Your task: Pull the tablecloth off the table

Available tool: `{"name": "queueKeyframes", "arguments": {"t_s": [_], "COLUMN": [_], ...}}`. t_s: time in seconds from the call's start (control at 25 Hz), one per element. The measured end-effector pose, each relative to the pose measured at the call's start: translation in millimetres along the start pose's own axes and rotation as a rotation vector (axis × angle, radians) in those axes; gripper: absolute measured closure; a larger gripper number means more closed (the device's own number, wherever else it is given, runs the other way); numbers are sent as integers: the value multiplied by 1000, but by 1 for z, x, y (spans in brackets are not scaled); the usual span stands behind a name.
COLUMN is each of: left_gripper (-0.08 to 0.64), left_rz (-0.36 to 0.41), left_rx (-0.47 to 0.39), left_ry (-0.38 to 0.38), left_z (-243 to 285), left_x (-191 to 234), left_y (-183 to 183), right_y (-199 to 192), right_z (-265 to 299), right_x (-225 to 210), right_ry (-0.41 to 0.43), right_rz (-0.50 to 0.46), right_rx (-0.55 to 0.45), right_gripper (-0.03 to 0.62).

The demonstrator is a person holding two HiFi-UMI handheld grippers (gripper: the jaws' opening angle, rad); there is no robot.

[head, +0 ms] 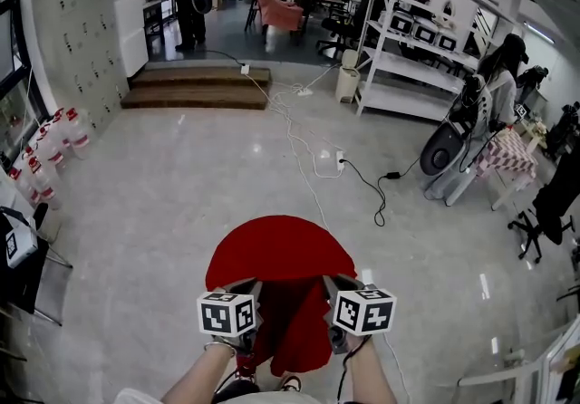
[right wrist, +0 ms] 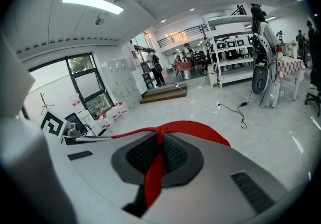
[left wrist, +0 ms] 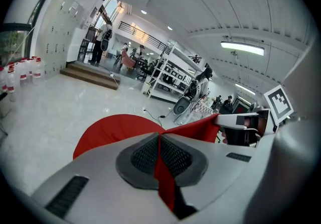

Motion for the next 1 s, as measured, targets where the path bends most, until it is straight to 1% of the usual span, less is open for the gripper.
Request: {"name": "queueKeyframes", "arguments": {"t_s": [0.16,0.24,0.36,0.48,0.56,0.76,1.0], "left_gripper": [545,545,545,545,545,543,543], "left_rz": [16,29,47,49,62,76,138], "left_rx": [-25,-65,-125,-136,-151,-216,-239], "left_ry": [4,-2,-9,-13,-5,-7,12], "left_z": [-4,-7,-16,-22,-27,-41,-49], "left_x": [-3,-9,-17,-23,-26,-33,-42], "left_y": [12,23,54,83,96,120,139], "right_y": [8,13,26,47,60,83,101], "right_z": [-4,-8,-16,-26,-30,-41,-47], "right_x": [1,-1,2,8,10,20,24], "right_ry": [-4,-4,1,-1,-9,-11,-30], "right_rz": [-23,-33,-52,-57,-67,-102,-116], "right_rx": [-11,-20,-54,-97,-111,-158,-197], "right_gripper": [567,566,566,566,566,566,566]}}
Point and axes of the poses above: the fingertips, and each gripper's own axes: z forward along the fingers, x to its left, y out of its top, the point moved 1 cm from there along -z, backward along the fingers, and after that the axes turned 9 degrees about x, right-handed, at the moved point
